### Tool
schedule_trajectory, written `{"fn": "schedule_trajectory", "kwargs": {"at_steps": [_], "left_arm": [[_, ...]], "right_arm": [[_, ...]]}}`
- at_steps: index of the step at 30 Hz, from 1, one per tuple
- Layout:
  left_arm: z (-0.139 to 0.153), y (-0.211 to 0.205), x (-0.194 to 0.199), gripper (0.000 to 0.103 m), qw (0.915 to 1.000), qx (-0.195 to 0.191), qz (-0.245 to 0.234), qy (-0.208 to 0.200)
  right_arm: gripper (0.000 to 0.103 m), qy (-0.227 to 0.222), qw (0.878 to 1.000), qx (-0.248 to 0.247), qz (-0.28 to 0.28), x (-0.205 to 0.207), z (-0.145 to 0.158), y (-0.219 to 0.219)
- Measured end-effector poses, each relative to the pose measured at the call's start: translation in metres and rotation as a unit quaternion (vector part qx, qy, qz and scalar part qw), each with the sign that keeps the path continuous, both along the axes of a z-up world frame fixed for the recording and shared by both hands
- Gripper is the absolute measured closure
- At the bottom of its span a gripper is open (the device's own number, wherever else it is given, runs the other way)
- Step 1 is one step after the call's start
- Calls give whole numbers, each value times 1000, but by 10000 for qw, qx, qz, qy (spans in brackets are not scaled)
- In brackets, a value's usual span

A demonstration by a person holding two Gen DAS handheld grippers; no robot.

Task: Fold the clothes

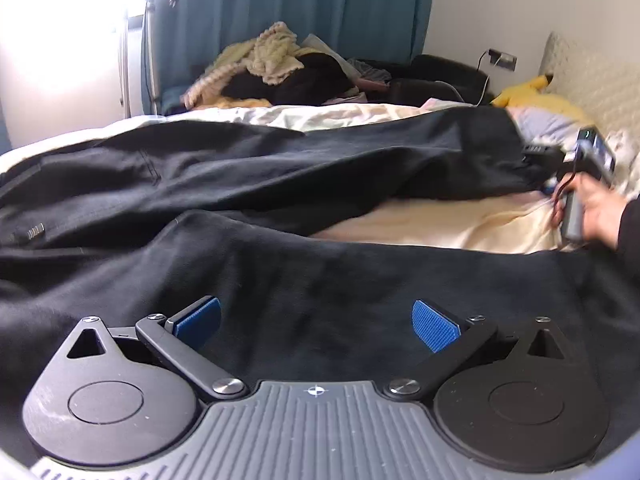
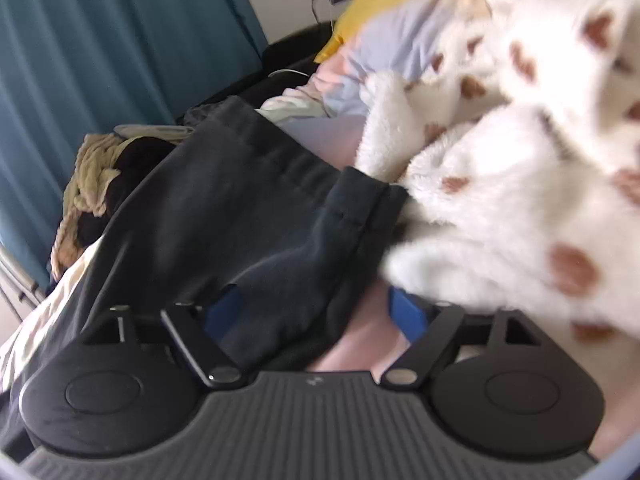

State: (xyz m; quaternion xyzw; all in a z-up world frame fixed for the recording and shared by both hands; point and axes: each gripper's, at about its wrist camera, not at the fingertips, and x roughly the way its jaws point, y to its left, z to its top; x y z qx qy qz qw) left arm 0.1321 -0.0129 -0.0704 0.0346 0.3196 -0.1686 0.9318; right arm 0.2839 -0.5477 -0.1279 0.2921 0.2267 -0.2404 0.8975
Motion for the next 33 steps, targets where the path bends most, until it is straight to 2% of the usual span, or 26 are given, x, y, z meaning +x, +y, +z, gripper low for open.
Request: {"fn": "schedule_trajectory", "kwargs": {"at_steps": [4,5,6,10,14,17,20,24,27,28,30,33], "left_arm": [[-8,8,11,1,9997,-155,80,148],[-9,11,11,1,9997,-169,113,140],[-8,12,10,1,9997,-156,146,107],[3,19,3,1,9992,-329,195,-103],[16,28,-6,1,9979,-529,230,-277],[22,34,-13,1,9974,-588,246,-326],[28,41,-21,1,9970,-642,219,-374],[35,46,-28,1,9958,-731,213,-507],[37,38,-28,1,9962,-373,163,-769],[37,33,-28,1,9958,-244,123,-873],[36,25,-27,0,9949,-63,47,-1004],[35,21,-26,0,9959,-147,-12,-891]], "right_arm": [[36,-65,10000,-75,6,21,-3,-7],[60,23,9999,-165,-8,23,-1,-6],[95,63,9996,-291,38,24,1,-3],[96,-228,9976,-655,-7,9,34,12],[97,-618,9935,-942,-185,-28,88,29],[97,-579,9936,-802,-539,-64,105,32],[97,-184,9942,-788,-706,-101,92,37],[95,237,9956,-571,-700,-141,49,38],[88,467,9943,-642,-717,-158,28,49],[87,470,9943,-684,-665,-163,29,52],[77,460,9929,-917,-596,-171,39,59],[71,467,9899,-1252,-480,-191,57,73]]}}
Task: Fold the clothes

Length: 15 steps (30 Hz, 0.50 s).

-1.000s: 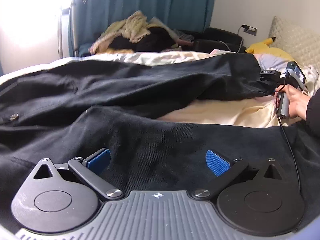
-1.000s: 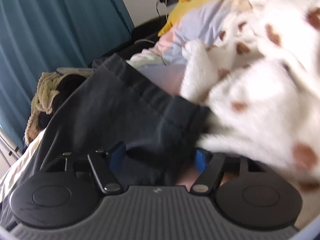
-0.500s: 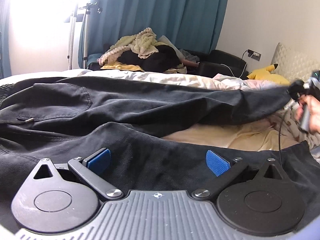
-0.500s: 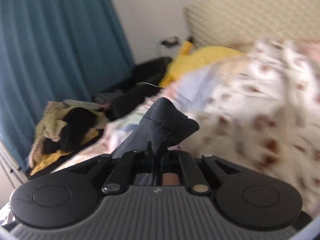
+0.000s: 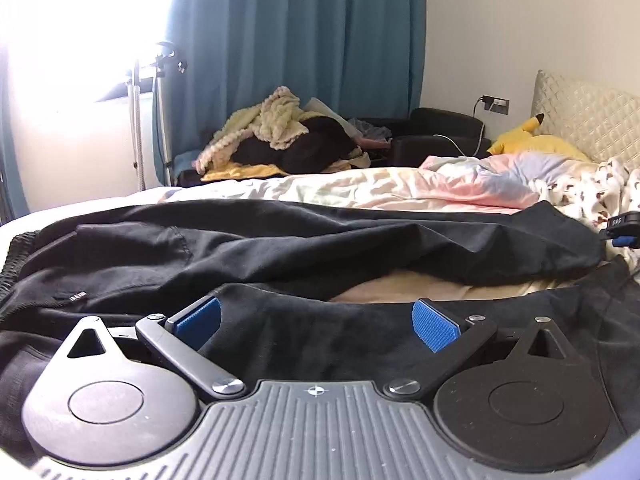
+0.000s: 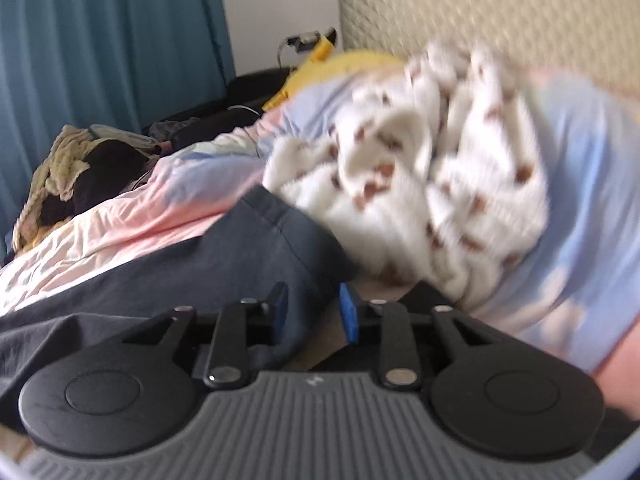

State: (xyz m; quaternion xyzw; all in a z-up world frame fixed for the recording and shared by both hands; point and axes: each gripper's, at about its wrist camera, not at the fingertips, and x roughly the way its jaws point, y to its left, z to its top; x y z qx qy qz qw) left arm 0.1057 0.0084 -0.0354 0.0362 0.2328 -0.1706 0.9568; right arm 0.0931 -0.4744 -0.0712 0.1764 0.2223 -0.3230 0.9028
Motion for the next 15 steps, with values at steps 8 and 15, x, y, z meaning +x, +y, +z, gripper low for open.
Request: {"fn": "schedule_trajectory", "kwargs": {"at_steps": [8,15], "left_arm": [[12,22,-23,1,9997,-195,132,-57],[29,61,-49,1,9976,-595,347,-111]], "right_arm": [[57,-499,9970,297,508,-58,51,10],[38,-598,9905,1054,644,-112,63,-9]]}}
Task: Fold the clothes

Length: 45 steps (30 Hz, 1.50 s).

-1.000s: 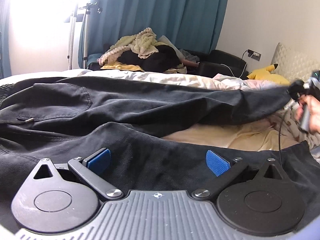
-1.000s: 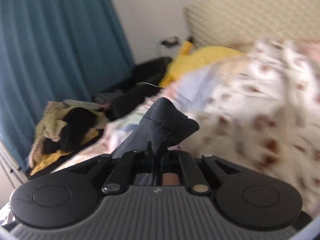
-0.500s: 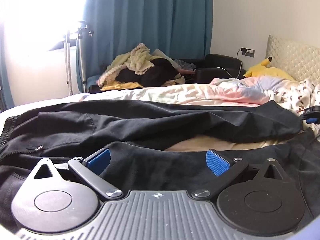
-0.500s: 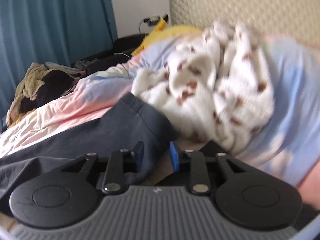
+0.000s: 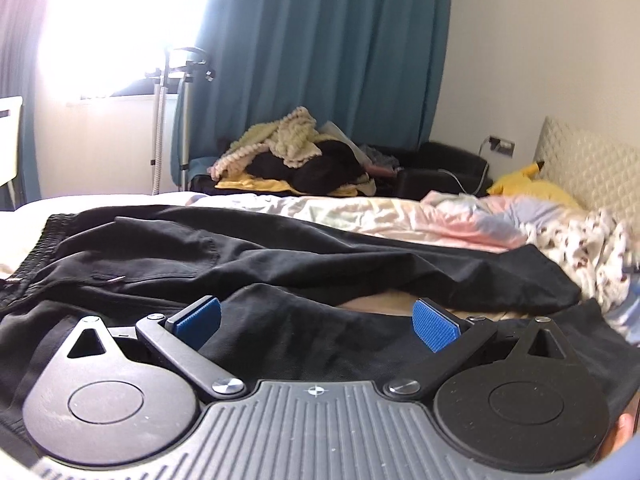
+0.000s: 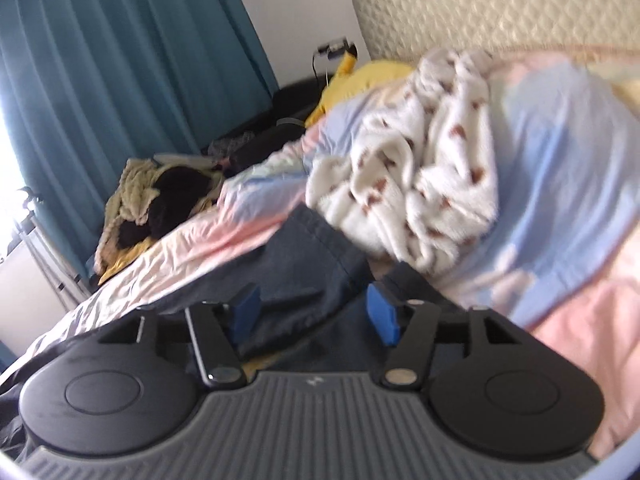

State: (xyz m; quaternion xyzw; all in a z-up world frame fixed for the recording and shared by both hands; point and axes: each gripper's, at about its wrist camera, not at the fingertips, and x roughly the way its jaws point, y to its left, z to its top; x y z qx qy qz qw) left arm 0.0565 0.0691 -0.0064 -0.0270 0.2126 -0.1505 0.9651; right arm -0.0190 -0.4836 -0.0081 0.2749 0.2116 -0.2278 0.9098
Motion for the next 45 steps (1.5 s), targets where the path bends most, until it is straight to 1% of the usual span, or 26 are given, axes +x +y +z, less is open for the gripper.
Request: {"fn": "schedule_trajectory", "kwargs": {"at_steps": [2,4,8,12,13,15,18,19,22,25,26,28,31,32,33,34,35,36,37,38,39,40,41,42,44,45], "left_arm": [[1,18,-1,1,9997,-159,78,187],[7,45,0,1,9973,-498,297,446],[28,113,3,1,9844,-1244,759,986],[31,183,-1,1,9706,-1608,1113,1402],[26,199,-1,1,9648,-1680,1277,1569],[11,229,1,1,9479,-1821,1669,2013],[-14,261,3,1,9185,-2425,1908,2471],[-21,267,5,1,9108,-2581,1945,2569],[-41,276,14,1,8935,-2833,2099,2781],[-63,280,28,1,8750,-3330,1936,2932],[-69,281,33,1,8719,-3461,1852,2928],[-77,280,43,1,8723,-3570,1737,2855],[-85,272,60,2,8720,-3487,1733,2965],[-86,269,64,6,8715,-3430,1802,3007],[-84,267,67,17,8716,-3341,1939,3018],[-79,264,69,24,8733,-3225,2060,3017],[-74,262,71,34,8756,-3089,2154,3026],[-70,260,72,49,8769,-2990,2243,3023],[-66,260,72,57,8767,-2952,2310,3014],[-63,262,71,72,8763,-2958,2341,2998],[-60,264,69,82,8761,-3018,2345,2939],[-56,266,66,88,8758,-3115,2342,2846],[-52,269,62,94,8755,-3212,2338,2752],[-48,272,58,96,8744,-3326,2345,2642],[-37,276,45,97,8674,-3596,2544,2315],[-29,277,39,97,8663,-3641,2647,2166]], "right_arm": [[38,220,9997,93,75,-9,-6,-7],[37,459,9983,335,105,-19,-14,-15],[37,677,9922,1039,100,-43,-32,-35],[36,771,9828,1679,33,-69,-51,-49],[36,757,9819,1732,81,-73,-53,-51],[36,758,9816,1744,178,-78,-56,-51],[36,883,9769,1930,232,-79,-63,-51],[36,919,9755,1983,231,-81,-64,-52],[34,977,9731,2067,292,-84,-62,-55],[31,1078,9702,2146,318,-89,-59,-59],[29,1073,9693,2186,326,-89,-61,-61],[26,1108,9665,2299,281,-86,-68,-64],[25,1263,9647,2309,93,-75,-84,-64],[20,1247,9653,2296,52,-70,-87,-63],[15,1225,9662,2269,5,-65,-91,-62],[15,1190,9681,2205,-71,-62,-92,-61],[16,1149,9700,2134,-186,-60,-90,-60],[22,1111,9720,2049,-281,-58,-87,-58],[29,1076,9750,1916,-321,-58,-82,-55],[51,1018,9785,1763,-323,-59,-75,-52],[63,934,9814,1652,-289,-60,-69,-52],[63,843,9835,1580,-250,-61,-64,-51],[68,752,9839,1607,-203,-61,-62,-53],[96,738,9839,1615,-204,-61,-61,-55],[98,688,9837,1629,-325,-62,-57,-59],[98,591,9842,1638,-331,-62,-52,-60]]}}
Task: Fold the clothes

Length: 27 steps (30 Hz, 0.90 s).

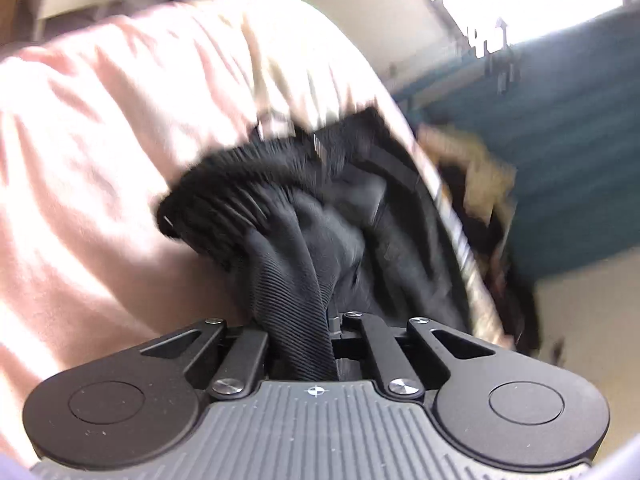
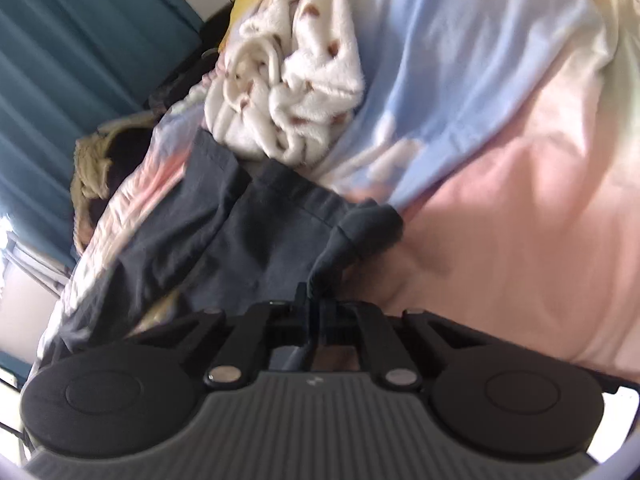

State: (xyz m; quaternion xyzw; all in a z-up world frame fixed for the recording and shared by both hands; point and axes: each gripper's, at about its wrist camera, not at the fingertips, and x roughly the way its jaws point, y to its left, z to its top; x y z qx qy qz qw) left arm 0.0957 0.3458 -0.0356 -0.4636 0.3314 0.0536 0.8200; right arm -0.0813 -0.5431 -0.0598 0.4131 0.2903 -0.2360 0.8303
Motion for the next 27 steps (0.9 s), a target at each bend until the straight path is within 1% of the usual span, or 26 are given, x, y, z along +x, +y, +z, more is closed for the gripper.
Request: {"fn": "schedule_trajectory", "kwargs": {"at_steps": [1,3,5,7,8,10,13,16,19,21,24,25,27], "left_arm": [[9,0,-5,97,9999,59,66,-96],[26,-1,-17,97,9994,124,125,-308],[39,1,-27,97,9988,23,120,-477],[50,2,-36,97,9981,91,106,-603],[51,3,-40,97,9979,119,96,-637],[49,3,-38,97,9981,36,121,-609],[49,-2,-23,97,9987,71,165,-468],[61,-12,6,97,9986,270,177,-422],[78,-18,47,97,9976,482,402,-305],[89,-28,81,97,9958,762,475,-188],[103,-53,138,97,9932,1072,417,-162],[107,-62,160,97,9922,1182,370,-165],[110,-80,205,97,9909,1286,359,-150]], "right_arm": [[98,-87,9999,-55,-42,0,8,0],[99,-404,9989,-190,-113,-3,30,3],[99,-709,9969,-308,-166,-8,54,5],[99,-1010,9937,-451,-197,-15,77,4],[99,-1108,9922,-525,-207,-18,83,3],[99,-1136,9913,-628,-228,-19,84,2],[99,-981,9938,-433,-282,-12,66,-3],[99,-966,9945,-170,-380,9,54,-6],[99,-1004,9936,-256,-448,43,57,-5],[99,-1040,9926,-268,-569,71,59,-9],[99,-1072,9912,-271,-731,118,58,-19],[99,-1065,9908,-314,-768,135,58,-22],[99,-969,9911,-491,-769,173,54,-29]]}}
